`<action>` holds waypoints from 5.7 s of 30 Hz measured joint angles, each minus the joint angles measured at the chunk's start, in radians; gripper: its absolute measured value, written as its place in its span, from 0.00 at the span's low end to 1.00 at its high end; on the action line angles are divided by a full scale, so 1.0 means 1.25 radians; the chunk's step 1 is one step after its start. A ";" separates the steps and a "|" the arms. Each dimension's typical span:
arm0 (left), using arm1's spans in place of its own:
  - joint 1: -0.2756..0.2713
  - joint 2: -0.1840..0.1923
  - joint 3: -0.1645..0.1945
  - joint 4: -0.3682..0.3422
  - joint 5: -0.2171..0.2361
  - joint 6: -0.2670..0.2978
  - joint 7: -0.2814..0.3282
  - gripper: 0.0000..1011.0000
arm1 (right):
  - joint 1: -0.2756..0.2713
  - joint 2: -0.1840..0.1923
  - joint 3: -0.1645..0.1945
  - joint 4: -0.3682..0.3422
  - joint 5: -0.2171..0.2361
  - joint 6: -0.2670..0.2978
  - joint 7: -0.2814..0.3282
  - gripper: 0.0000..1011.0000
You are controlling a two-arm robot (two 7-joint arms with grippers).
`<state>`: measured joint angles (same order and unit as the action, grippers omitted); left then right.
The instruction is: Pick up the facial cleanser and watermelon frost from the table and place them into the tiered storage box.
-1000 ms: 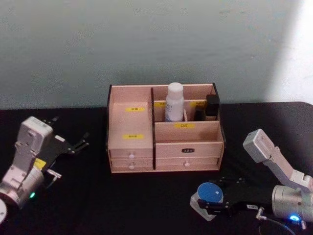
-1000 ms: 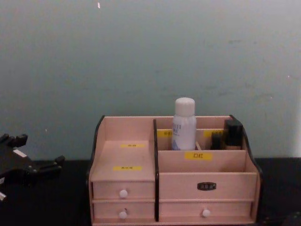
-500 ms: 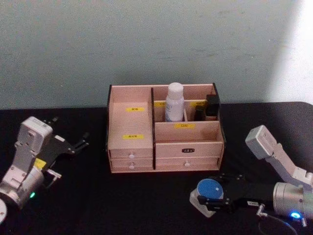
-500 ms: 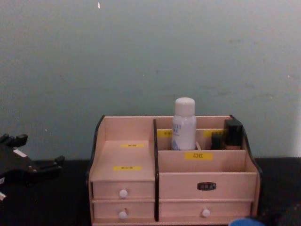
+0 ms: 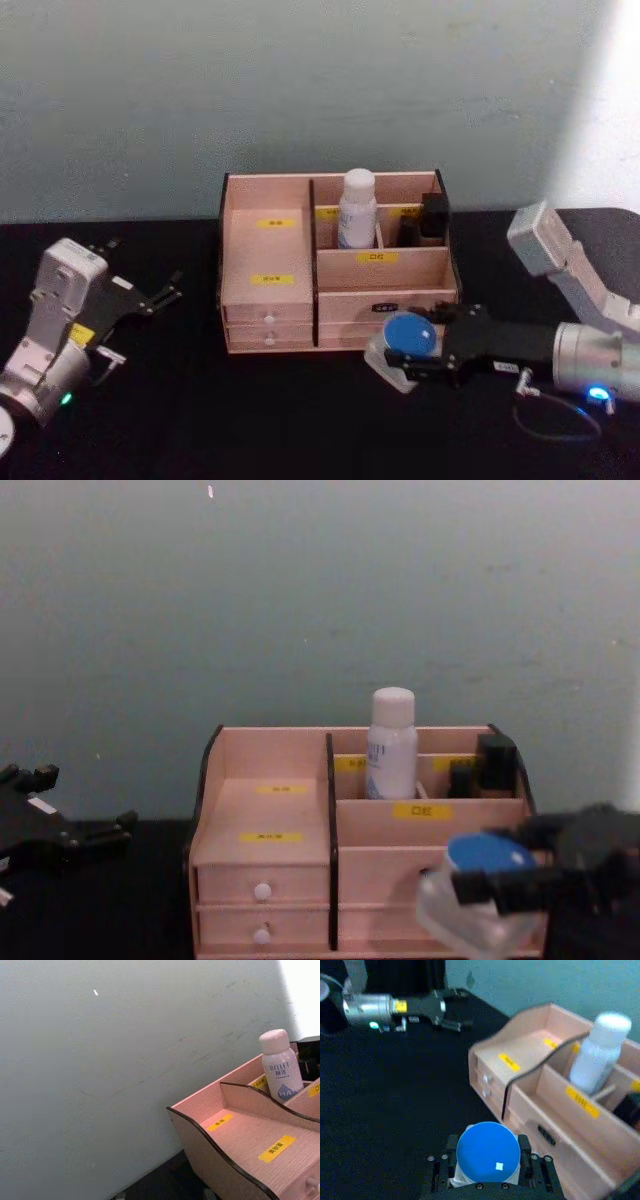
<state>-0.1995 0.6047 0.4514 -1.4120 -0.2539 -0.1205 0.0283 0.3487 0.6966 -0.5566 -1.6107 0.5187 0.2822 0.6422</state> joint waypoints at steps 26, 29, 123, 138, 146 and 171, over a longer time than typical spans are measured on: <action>0.000 0.000 0.000 0.000 0.000 0.000 0.000 0.99 | 0.205 -0.191 -0.066 0.167 -0.021 0.009 -0.038 0.72; 0.000 0.000 0.000 0.000 0.000 0.000 0.000 0.99 | 0.227 -0.220 -0.070 0.204 -0.023 0.010 -0.046 0.72; 0.000 0.000 0.000 0.000 0.000 0.000 0.000 0.99 | 0.215 -0.307 0.009 0.235 -0.044 -0.028 -0.087 0.99; 0.000 0.000 0.000 0.000 0.000 0.000 0.000 0.99 | 0.086 -0.254 0.141 0.163 -0.052 -0.082 -0.280 0.99; 0.000 0.000 0.000 0.000 0.000 0.000 0.000 0.99 | 0.034 -0.269 0.189 0.178 -0.103 -0.145 -0.373 0.99; 0.000 0.000 0.000 0.000 0.000 0.000 0.000 0.99 | -0.024 -0.346 0.249 0.266 -0.214 -0.211 -0.528 0.99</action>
<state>-0.1995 0.6047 0.4514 -1.4120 -0.2539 -0.1205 0.0283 0.3192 0.2635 -0.2449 -1.2781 0.2511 0.0180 -0.0174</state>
